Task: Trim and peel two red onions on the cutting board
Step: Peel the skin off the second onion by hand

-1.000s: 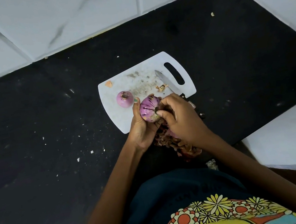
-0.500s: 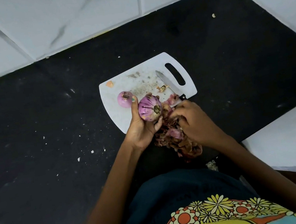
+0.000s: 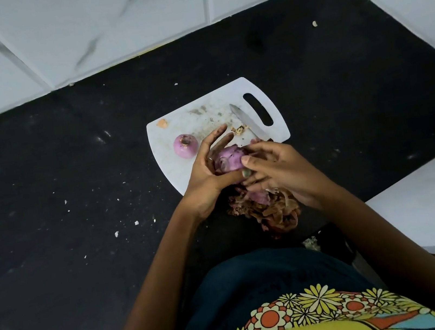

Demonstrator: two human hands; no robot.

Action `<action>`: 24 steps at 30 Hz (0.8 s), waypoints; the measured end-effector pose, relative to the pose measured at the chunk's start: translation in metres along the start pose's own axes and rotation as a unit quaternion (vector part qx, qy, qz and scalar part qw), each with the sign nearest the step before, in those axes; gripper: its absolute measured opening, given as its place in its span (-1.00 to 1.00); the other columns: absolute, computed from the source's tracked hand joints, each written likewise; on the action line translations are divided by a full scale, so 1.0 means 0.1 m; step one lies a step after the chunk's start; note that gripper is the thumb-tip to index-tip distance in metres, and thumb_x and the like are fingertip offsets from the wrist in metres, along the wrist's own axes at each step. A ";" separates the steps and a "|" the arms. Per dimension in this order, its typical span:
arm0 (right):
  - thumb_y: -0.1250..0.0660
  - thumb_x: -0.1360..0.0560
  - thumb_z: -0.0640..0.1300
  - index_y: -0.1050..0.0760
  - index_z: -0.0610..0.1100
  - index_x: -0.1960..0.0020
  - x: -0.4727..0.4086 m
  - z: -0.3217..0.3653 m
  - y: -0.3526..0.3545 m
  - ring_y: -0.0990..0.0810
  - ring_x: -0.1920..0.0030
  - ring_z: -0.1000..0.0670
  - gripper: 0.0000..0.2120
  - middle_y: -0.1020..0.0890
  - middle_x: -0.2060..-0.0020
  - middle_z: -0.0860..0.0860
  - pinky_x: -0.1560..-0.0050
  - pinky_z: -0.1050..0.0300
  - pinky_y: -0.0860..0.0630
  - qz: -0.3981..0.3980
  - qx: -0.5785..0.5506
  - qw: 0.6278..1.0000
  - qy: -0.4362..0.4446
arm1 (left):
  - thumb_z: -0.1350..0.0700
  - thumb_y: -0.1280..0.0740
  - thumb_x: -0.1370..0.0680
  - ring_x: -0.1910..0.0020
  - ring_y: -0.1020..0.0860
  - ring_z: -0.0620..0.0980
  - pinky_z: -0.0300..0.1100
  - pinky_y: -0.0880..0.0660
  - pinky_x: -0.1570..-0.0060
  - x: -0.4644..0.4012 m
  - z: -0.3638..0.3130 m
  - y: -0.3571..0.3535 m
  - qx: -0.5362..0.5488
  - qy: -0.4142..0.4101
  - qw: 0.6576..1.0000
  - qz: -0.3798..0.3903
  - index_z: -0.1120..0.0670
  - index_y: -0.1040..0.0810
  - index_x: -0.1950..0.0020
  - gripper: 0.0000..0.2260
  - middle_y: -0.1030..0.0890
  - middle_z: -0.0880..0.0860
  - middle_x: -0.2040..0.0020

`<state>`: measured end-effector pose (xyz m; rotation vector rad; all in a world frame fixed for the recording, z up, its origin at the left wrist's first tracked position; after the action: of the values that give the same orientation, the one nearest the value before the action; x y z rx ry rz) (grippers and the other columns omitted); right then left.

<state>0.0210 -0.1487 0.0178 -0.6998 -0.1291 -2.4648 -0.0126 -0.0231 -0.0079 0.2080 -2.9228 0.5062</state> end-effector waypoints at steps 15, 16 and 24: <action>-0.47 -0.42 -0.24 -0.45 -0.19 -0.25 0.00 0.08 0.08 -0.64 -0.09 -0.06 -0.56 -0.60 -0.12 -0.08 -0.03 0.04 -0.61 -0.091 0.002 0.980 0.176 | 0.12 -0.38 -0.53 -0.02 -0.54 -0.35 -0.36 -0.48 -0.05 0.01 0.05 -0.09 -0.280 -0.028 0.959 -0.028 0.07 -0.28 -0.33 -0.57 -0.55 -0.11 -0.09; -0.49 -0.41 -0.19 -0.46 -0.16 -0.22 0.00 0.08 0.08 -0.62 -0.10 -0.08 -0.58 -0.61 -0.11 -0.07 -0.06 0.01 -0.60 -0.096 0.011 0.979 0.179 | 0.13 -0.36 -0.54 -0.04 -0.53 -0.35 -0.38 -0.45 -0.07 0.01 0.06 -0.12 -0.283 -0.030 0.959 -0.013 0.10 -0.27 -0.34 -0.58 -0.54 -0.11 -0.11; -0.18 -0.60 -0.19 -0.43 -0.11 0.13 -0.08 -0.07 0.06 -0.56 0.11 0.02 -0.85 -0.60 0.11 -0.02 0.29 0.24 -0.52 -0.053 -0.256 0.963 0.066 | 0.03 -0.41 -0.47 -0.15 -0.52 -0.24 -0.33 -0.44 -0.17 0.02 0.02 -0.17 -0.292 -0.026 0.955 0.043 0.13 -0.25 -0.42 -0.41 -0.53 -0.02 -0.22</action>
<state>0.0266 -0.1513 0.0074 -0.7465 0.5550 -2.6612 -0.0121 -0.0394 -0.0041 0.0135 -2.9823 -0.3682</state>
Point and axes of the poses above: each hand's wrist, its own x-axis away from the middle knuckle, its own y-axis out of the back of the hand, z = x × y, the point moved 7 cm from there along -x, towards the middle knuckle
